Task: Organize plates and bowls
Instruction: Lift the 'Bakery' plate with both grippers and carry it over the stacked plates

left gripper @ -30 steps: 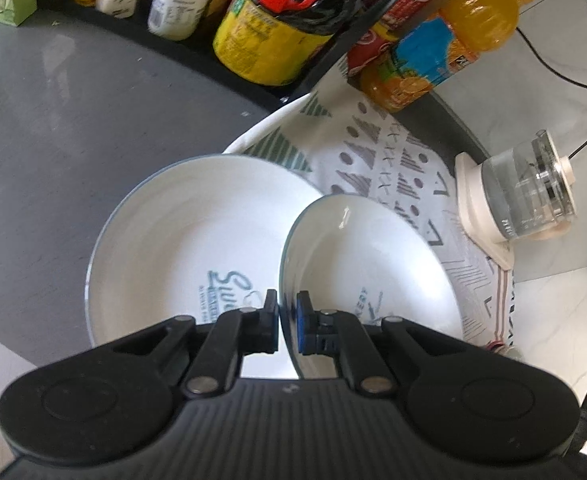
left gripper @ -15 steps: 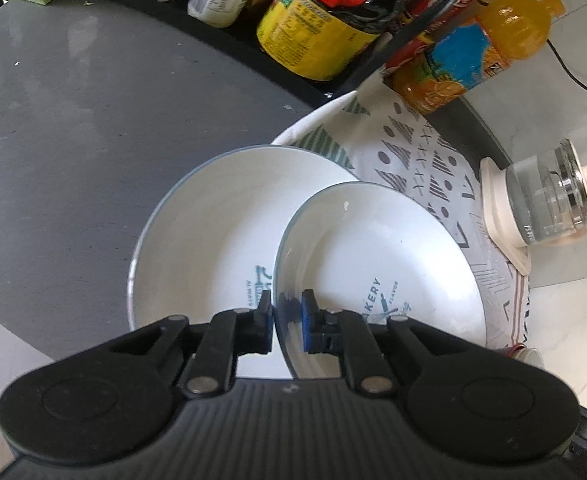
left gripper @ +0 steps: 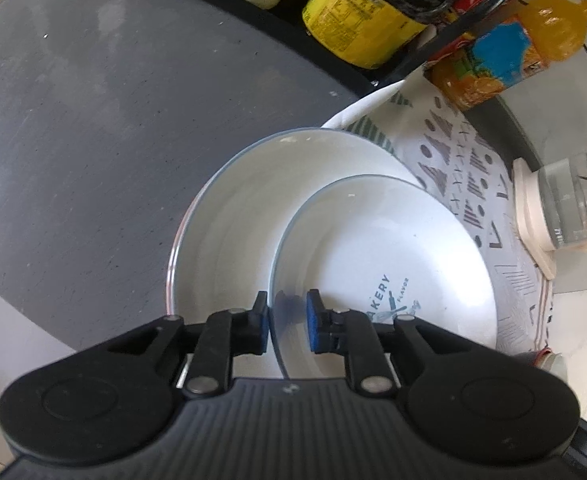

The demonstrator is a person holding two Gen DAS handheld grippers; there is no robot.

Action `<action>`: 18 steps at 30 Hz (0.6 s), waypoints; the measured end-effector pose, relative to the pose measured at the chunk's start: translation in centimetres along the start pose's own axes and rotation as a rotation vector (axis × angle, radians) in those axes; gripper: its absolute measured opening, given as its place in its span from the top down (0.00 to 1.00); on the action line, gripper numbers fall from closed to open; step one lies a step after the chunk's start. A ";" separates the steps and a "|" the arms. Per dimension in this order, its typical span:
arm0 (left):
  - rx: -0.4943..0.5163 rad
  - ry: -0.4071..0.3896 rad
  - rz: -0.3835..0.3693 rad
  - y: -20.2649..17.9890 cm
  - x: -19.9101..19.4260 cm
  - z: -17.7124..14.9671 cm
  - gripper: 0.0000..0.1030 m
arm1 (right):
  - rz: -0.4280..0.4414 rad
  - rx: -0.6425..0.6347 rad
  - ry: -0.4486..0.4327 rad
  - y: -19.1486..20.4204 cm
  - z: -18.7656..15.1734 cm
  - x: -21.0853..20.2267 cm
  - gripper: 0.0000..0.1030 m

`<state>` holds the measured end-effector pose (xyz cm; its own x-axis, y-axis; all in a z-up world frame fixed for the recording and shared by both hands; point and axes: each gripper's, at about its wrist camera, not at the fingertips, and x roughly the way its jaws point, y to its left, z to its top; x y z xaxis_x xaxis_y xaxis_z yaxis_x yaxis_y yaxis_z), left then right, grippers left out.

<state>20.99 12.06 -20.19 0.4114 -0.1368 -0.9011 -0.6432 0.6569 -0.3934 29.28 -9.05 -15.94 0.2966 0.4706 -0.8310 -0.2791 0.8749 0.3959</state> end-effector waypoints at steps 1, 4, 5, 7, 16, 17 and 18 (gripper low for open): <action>0.002 0.005 0.009 0.0 0.2 -0.1 0.83 | -0.007 -0.008 -0.004 0.2 -0.1 0.1 0.92; 0.016 0.005 0.014 0.0 0.3 -0.2 0.83 | -0.025 -0.013 -0.007 0.2 -0.1 0.3 0.93; 0.017 0.006 0.016 0.0 0.3 -0.2 0.83 | -0.024 -0.012 -0.008 0.1 -0.1 0.3 0.93; 0.017 0.012 0.020 0.0 0.3 -0.1 0.83 | -0.027 -0.013 -0.009 0.2 -0.1 0.3 0.93; 0.078 -0.030 0.074 -1.0 -1.1 0.7 0.83 | -0.041 0.012 -0.013 0.2 0.0 0.6 0.93; 0.077 -0.039 0.073 -0.9 -1.4 0.8 0.83 | -0.045 0.013 -0.012 0.3 0.0 0.7 0.93; 0.077 -0.052 0.071 -0.8 -1.7 0.9 0.83 | -0.047 0.015 -0.011 0.3 0.0 0.8 0.93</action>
<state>21.40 12.47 -18.19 0.4003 -0.0506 -0.9150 -0.6214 0.7189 -0.3116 29.41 -8.37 -16.52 0.3186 0.4304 -0.8445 -0.2513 0.8975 0.3625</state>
